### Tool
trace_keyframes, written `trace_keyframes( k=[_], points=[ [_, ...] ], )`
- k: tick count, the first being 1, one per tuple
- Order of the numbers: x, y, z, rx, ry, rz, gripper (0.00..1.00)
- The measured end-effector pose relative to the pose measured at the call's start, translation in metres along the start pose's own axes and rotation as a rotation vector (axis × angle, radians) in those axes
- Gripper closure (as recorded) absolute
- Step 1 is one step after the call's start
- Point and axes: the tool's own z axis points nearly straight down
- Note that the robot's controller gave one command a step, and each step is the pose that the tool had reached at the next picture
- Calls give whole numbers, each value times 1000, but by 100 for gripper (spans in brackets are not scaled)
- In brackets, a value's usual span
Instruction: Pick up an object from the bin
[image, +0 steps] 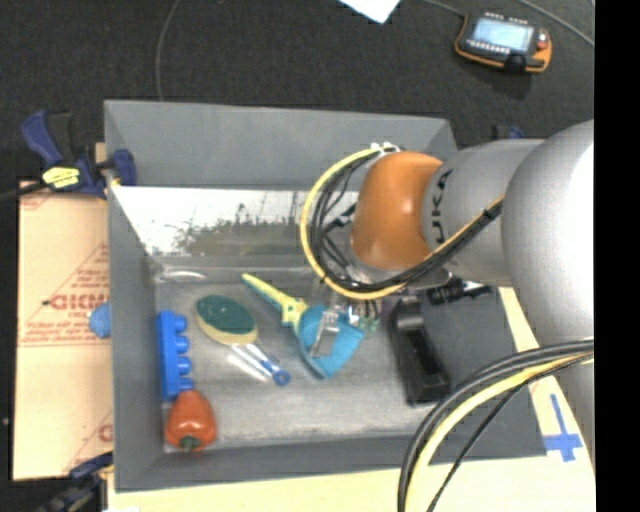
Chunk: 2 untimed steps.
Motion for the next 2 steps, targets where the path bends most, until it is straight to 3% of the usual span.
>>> trace_keyframes(
  k=[1, 2],
  points=[
    [-1, -3, 20, 1, 4, -203, 100],
    [-1, -3, 20, 1, 4, -203, 100]
  ],
)
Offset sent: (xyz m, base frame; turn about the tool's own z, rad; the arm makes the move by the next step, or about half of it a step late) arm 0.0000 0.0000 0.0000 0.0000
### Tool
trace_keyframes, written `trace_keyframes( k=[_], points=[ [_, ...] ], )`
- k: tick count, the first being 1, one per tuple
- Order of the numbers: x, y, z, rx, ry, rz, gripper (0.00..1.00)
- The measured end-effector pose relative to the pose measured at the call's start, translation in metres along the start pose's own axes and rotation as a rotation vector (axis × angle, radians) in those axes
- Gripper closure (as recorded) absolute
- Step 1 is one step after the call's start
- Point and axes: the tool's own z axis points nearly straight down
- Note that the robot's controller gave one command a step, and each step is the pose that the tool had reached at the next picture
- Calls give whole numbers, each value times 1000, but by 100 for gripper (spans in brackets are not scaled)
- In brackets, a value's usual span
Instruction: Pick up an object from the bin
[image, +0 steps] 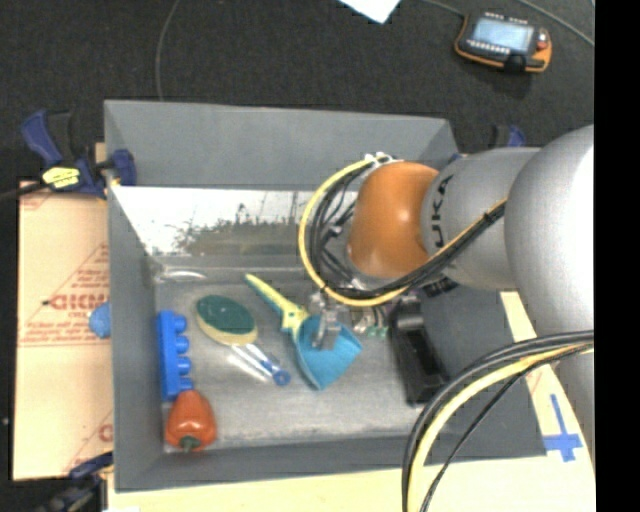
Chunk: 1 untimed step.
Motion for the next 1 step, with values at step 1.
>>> trace_keyframes(
  k=[1],
  points=[
    [-8, -10, -116, 0, 0, 32, 100]
  ],
)
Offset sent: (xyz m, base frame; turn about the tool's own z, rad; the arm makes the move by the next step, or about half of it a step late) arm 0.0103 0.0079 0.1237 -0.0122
